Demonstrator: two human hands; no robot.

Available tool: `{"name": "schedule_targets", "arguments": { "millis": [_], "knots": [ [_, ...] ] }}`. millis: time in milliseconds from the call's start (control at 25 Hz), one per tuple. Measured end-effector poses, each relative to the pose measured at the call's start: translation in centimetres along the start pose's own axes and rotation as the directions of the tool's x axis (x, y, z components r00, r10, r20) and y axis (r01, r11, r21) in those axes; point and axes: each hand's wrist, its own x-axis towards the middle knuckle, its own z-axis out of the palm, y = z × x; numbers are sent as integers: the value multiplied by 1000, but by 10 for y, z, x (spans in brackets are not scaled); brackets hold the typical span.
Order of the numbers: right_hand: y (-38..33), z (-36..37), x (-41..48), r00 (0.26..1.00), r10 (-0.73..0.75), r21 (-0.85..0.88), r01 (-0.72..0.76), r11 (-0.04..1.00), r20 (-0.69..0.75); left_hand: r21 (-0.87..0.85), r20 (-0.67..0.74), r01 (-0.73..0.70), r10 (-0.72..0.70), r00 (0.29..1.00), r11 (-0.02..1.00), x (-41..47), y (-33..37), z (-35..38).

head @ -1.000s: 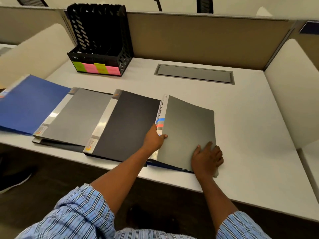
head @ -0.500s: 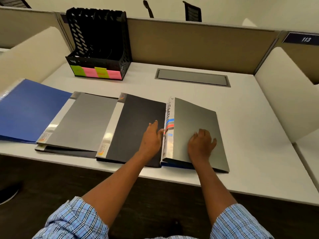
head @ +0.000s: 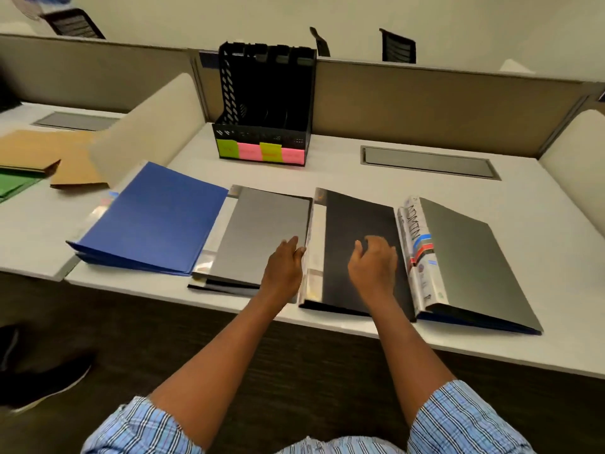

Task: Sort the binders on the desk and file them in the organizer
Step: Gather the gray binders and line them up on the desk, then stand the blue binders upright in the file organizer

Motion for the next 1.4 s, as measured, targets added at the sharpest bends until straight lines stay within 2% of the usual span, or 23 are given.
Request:
{"name": "schedule_targets", "arguments": {
  "millis": [200,360,560,680,840,1000,1080,1200,1400],
  "knots": [
    [-42,45,-27,987,-50,5,50,999,152,-28,-25,55,-56,998,998,5,-46,-27],
    [-62,78,-21,981,-84,37,79,996,176,-79,-27,83,-85,996,993,17,-62,-32],
    [-97,142,-1,956,-52,36,44,998,288,-96,-31,153,-156,987,984,48,-88,-54],
    [-125,180,5,923,-31,-22,42,999,383,-81,-42,193,-197,979,978,71,-102,-72],
    [-156,217,9,840,-112,-87,186,979,531,-84,-117,268,-276,954,960,98,-120,-98],
    [-173,235,16,813,-95,-72,166,984,574,-77,-136,254,-262,955,964,113,-128,-111],
    [-176,241,17,815,-117,-89,202,975,568,-28,-125,216,-218,968,976,119,-133,-120],
    [-184,254,22,821,-103,-139,217,966,561,22,-107,166,-163,981,986,135,-147,-139],
    [-212,278,28,861,-17,-192,133,972,509,44,-7,82,-82,997,996,163,-171,-165]
  ]
}}
